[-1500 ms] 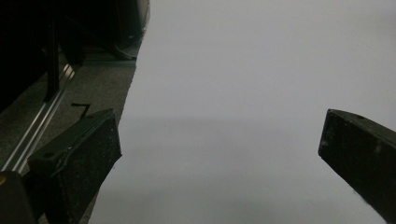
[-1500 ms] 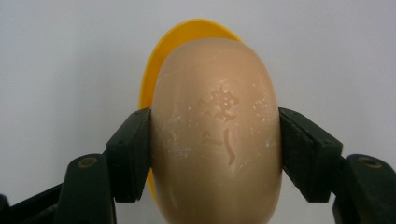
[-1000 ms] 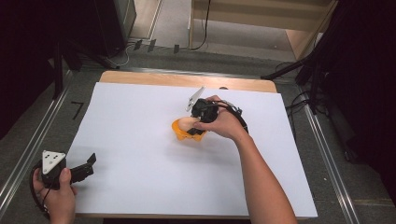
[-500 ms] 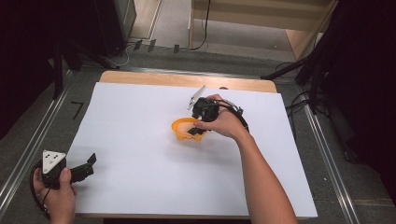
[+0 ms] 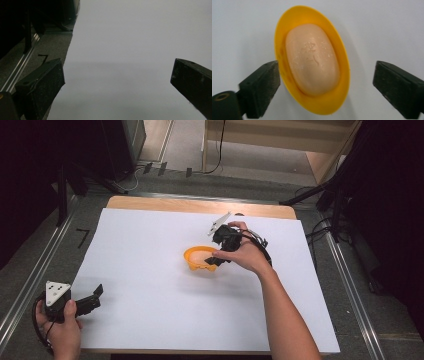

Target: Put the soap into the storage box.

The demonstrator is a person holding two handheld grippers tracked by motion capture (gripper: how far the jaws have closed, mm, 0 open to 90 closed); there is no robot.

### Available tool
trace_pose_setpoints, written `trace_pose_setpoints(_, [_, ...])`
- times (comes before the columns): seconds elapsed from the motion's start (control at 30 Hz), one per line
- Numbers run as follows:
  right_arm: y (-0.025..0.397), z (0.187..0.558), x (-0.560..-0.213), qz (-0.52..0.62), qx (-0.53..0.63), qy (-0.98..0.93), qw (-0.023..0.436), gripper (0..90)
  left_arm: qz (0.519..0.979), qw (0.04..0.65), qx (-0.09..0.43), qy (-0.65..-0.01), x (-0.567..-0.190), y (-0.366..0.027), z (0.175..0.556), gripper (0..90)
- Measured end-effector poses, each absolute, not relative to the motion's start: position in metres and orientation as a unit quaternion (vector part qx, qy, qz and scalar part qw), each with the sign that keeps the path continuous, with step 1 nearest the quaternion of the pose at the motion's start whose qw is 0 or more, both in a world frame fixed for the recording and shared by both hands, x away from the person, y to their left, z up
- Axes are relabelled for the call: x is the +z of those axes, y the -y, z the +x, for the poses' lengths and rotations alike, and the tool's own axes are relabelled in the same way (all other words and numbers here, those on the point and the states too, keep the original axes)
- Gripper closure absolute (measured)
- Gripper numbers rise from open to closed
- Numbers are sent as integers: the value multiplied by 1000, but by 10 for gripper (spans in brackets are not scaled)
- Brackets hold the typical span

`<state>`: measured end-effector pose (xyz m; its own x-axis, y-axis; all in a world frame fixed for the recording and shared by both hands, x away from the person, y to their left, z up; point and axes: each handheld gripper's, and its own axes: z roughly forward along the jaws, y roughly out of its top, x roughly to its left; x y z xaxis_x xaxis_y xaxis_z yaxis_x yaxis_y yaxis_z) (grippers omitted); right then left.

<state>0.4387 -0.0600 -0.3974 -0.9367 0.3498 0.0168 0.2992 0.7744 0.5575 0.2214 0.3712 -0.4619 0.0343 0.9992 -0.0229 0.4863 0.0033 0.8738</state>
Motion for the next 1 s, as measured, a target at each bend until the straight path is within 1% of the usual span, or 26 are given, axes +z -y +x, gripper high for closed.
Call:
trace_pose_setpoints(0.03, [63, 439, -396, 180, 294, -937, 47, 11, 615, 372, 345, -604, -462, -371, 221, 0])
trace_pose_setpoints(0.07, [66, 438, -395, 192, 298, -934, 47, 4, 615, 372, 345, -604, -462, -371, 221, 0])
trace_pose_setpoints(0.27, [86, 434, -392, 240, 306, -918, 80, 0, 615, 373, 344, -604, -462, -372, 221, 0])
trace_pose_setpoints(0.4, [98, 430, -393, 260, 322, -908, 72, 0, 616, 372, 343, -604, -462, -372, 222, 0])
trace_pose_setpoints(0.43, [107, 427, -396, 268, 324, -904, 74, 0, 616, 371, 343, -604, -462, -372, 222, 0])
trace_pose_setpoints(0.67, [127, 417, -405, 288, 334, -894, 78, 0, 615, 372, 345, -604, -462, -372, 221, 0])
trace_pose_setpoints(1.0, [147, 402, -416, 305, 335, -887, 87, 0, 616, 371, 344, -604, -462, -372, 222, 0])
